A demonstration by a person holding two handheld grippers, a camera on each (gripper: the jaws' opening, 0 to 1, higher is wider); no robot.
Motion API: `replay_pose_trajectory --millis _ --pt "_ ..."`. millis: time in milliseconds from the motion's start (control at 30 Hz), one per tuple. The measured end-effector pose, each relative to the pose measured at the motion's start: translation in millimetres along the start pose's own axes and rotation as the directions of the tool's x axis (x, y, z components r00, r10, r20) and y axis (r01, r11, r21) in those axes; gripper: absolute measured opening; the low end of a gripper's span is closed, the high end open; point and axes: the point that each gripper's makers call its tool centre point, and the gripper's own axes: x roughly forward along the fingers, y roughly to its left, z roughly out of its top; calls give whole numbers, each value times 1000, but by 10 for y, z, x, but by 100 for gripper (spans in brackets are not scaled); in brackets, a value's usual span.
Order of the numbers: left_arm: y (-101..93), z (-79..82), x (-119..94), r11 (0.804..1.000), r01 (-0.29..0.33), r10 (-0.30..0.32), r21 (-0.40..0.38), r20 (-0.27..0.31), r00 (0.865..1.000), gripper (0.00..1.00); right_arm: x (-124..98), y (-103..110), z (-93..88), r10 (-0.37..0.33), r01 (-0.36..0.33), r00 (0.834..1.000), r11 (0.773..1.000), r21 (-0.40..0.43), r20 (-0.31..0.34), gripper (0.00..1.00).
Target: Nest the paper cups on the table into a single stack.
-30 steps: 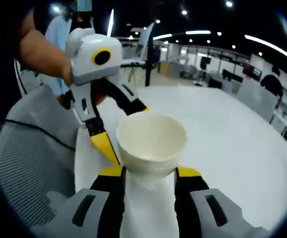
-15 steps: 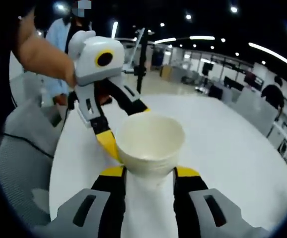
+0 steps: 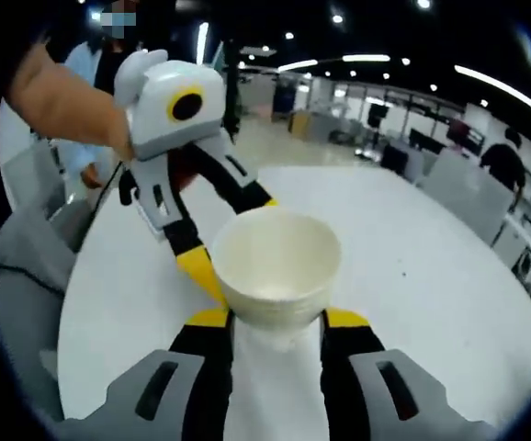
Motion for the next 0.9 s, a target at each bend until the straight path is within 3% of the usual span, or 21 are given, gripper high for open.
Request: replay_pose_trajectory --millis 167,200,267,367,567,733,900 --pt "-129 -325 167 999 24 -26 -26 -79 997 37 152 122 -287 30 -27 999 997 71 -32 33" --pt "-116 -328 175 1000 15 -16 -15 -73 997 37 154 113 -275 10 -10 1000 995 104 7 32" --pt "-110 -356 181 998 10 -15 -62 -73 997 36 145 125 -316 12 -14 1000 987 160 15 31" --pt "-150 -352 166 996 6 -11 -91 -53 999 41 127 141 -415 -3 6 1000 992 123 -30 27" --pt "-189 -543 62 988 -58 47 -144 -76 996 70 -6 258 -616 -20 27 999 987 157 -48 48" --pt "-262 -670 -193 950 -142 135 -277 -46 990 93 -186 286 -599 -106 102 994 977 189 13 71" --pt "-296 -656 -533 918 -218 232 -331 1 973 98 -510 300 -440 -222 194 970 952 235 101 89"
